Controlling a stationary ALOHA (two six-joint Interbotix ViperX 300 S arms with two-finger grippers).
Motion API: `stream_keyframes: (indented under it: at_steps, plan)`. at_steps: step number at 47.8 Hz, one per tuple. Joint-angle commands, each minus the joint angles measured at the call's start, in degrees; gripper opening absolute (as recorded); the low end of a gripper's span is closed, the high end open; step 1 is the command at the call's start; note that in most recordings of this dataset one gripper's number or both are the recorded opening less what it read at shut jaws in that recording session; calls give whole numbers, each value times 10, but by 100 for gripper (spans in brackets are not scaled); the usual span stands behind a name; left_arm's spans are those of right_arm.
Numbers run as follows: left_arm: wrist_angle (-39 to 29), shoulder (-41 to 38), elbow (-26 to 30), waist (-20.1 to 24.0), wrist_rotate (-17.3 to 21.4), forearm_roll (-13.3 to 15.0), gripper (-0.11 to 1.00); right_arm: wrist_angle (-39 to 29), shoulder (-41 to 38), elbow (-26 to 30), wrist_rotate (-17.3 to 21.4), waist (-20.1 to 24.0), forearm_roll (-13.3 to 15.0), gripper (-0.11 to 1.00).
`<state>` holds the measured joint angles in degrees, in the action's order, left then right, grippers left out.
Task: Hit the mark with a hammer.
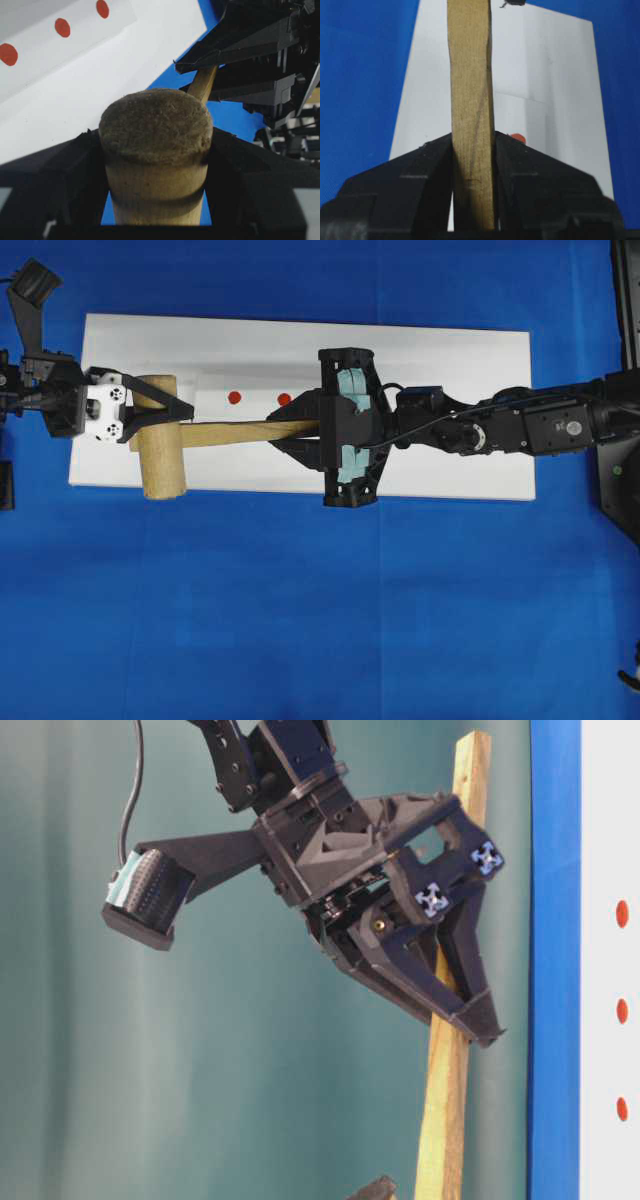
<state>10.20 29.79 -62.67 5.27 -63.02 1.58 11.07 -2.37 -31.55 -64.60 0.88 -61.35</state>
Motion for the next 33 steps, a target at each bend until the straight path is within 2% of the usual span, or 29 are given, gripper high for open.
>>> stream_keyframes:
  at_steps: [1,9,16,19,33]
  plan:
    - [4,4,15,2,-4,0,46,0,8,16,2,1,0,9]
    - [4,3,18,2,-6,1,48,-2,8,16,2,1,-1,9]
    - [4,3,18,2,-14,1,84,-3,8,16,2,2,-1,9]
    - [4,3,18,2,-18,1,92,-3,8,16,3,2,-1,9]
    - [-18,32,7,2,-22,1,91,-2,35,-5,8,7,-4,9]
